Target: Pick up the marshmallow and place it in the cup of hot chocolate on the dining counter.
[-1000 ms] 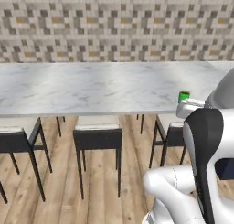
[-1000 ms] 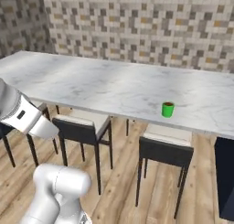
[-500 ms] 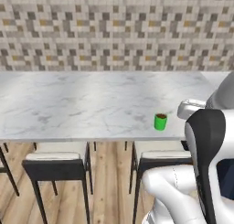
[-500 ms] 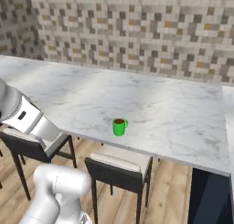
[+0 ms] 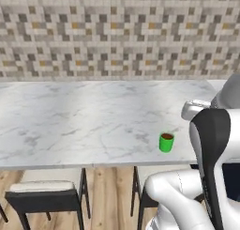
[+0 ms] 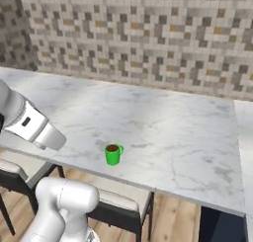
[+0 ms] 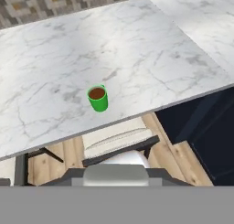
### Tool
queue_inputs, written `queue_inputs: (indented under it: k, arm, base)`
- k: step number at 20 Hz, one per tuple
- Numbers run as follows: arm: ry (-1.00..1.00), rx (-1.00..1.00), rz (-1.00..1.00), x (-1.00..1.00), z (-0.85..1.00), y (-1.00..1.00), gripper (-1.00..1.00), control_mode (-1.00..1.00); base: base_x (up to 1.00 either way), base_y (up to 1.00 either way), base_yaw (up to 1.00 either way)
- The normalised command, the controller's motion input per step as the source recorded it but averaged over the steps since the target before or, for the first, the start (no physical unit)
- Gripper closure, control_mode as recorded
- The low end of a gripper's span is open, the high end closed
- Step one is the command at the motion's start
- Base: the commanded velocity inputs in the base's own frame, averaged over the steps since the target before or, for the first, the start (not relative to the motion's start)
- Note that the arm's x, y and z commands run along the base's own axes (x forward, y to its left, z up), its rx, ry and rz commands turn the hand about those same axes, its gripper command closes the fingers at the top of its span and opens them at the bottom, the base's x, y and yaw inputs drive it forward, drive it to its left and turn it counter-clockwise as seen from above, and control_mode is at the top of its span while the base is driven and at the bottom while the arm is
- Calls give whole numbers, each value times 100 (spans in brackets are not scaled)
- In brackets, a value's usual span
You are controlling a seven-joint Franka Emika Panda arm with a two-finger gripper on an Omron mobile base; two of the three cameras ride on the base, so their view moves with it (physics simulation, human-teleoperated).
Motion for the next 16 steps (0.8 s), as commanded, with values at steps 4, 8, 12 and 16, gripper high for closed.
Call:
queue_inputs:
  k: [4, 8, 12, 16]
  arm:
    - [0, 0, 0, 0, 0, 0, 100, 100]
    - [0, 0, 0, 0, 0, 0, 100, 100]
    - [0, 0, 0, 0, 0, 0, 100, 100]
    - [0, 0, 0, 0, 0, 0, 100, 100]
  base:
    - [97, 0, -51]
    - [80, 0, -60]
    - [65, -1, -54]
    - [57, -9, -15]
